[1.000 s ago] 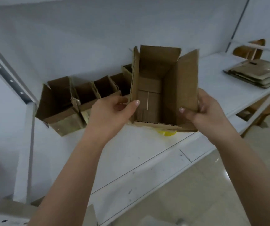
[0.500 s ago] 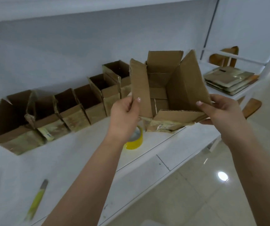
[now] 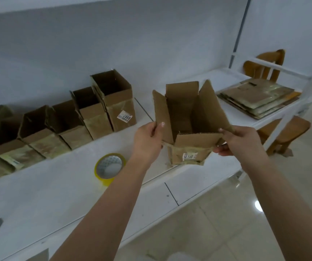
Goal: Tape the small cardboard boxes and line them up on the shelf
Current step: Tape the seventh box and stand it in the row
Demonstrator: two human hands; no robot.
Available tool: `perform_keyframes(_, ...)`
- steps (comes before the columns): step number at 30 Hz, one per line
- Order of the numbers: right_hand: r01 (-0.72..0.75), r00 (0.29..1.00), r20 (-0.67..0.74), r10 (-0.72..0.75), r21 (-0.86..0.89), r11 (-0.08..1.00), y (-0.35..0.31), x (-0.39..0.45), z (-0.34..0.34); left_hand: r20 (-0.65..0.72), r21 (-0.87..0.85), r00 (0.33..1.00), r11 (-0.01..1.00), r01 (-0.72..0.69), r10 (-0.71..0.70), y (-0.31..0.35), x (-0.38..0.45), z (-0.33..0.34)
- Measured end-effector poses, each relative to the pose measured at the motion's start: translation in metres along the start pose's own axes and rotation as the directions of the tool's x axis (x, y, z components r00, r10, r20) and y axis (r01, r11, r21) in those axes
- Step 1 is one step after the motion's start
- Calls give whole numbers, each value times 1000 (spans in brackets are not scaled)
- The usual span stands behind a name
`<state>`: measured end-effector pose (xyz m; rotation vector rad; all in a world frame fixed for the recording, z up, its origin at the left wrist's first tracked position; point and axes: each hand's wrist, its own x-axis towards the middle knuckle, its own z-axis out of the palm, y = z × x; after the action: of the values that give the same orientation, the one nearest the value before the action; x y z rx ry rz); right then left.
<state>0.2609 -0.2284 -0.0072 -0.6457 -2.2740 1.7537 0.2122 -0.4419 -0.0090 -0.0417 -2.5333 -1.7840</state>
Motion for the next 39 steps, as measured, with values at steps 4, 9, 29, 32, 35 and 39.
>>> perform_keyframes(4, 24, 999, 38, -24, 7, 1000, 4, 32, 12, 7, 81, 1000, 997, -1, 1, -7, 26, 4)
perform_keyframes(9, 81, 996, 45, -79, -53, 995, -4, 78, 31, -3, 107, 999, 994, -32, 32, -17, 77, 5)
perform_keyframes(29, 61, 929, 366, -58, 3, 998, -63, 234, 153, -222, 886, 954, 449, 111, 203, -36, 186, -79)
perform_keyframes(32, 76, 913, 401, -73, 8, 997, -72, 242, 179, -268, 861, 939, 491, 133, 215, -36, 186, -78)
perform_keyframes(35, 81, 896, 439, -69, -9, 997, -75, 244, 194, -292, 854, 936, 493, 164, 195, -32, 186, -79)
perform_keyframes(39, 153, 881, 464, -89, -101, 983, -68, 244, 193, -293, 863, 940, 471, 183, 172, -25, 187, -79)
